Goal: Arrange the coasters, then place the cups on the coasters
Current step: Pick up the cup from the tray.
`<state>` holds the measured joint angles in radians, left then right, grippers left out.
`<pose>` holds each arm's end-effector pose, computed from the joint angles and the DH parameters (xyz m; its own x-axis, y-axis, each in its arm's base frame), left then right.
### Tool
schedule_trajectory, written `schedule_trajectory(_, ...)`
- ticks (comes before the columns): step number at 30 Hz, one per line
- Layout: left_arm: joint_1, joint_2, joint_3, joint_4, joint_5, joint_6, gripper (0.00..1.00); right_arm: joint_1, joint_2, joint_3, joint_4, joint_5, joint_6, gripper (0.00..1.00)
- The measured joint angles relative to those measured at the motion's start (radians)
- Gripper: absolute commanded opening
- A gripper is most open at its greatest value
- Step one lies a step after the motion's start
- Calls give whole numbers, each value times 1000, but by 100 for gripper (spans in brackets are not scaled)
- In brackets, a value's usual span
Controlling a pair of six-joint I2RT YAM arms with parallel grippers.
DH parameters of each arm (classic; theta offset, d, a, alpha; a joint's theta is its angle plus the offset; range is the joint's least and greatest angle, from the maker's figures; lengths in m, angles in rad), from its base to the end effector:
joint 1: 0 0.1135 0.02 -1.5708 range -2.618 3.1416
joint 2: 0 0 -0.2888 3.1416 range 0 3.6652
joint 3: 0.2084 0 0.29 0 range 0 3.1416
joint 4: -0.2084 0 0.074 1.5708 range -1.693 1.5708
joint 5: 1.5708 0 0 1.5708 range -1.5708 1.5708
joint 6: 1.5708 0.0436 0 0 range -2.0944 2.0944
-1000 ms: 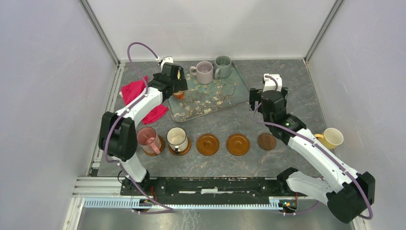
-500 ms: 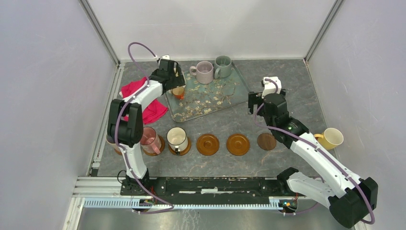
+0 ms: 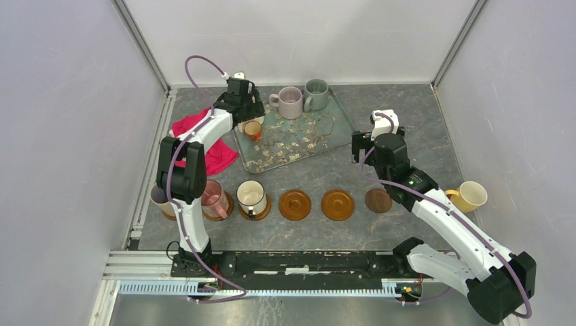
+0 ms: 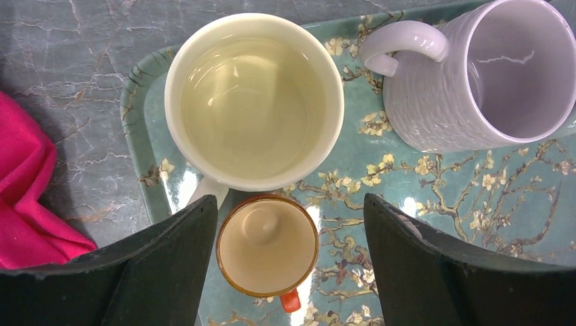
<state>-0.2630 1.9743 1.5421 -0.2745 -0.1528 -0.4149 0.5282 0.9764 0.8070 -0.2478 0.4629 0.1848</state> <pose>0.4896 -0.1249 0.2387 -0.6323 -0.2423 -0.7358 -0.1199 0.9690 -0.2161 0.2269 0.1099 0.3183 -0.3621 -0.0209 -0.9319 -0.0323 0.9994 -0.0099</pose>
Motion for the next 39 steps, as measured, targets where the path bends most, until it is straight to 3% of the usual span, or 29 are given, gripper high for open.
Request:
schedule_trajectory(12, 12, -1, -8, -9, -100, 0, 88, 0, 0, 0, 0, -16, 0, 98)
schedule_trajectory(26, 35, 11, -11, -6, -26, 0, 64, 0, 0, -1, 0, -17, -1, 98)
schedule_trajectory(39, 26, 13, -11, -6, 16, 0, 54, 0, 1, -4, 0, -16, -2, 98)
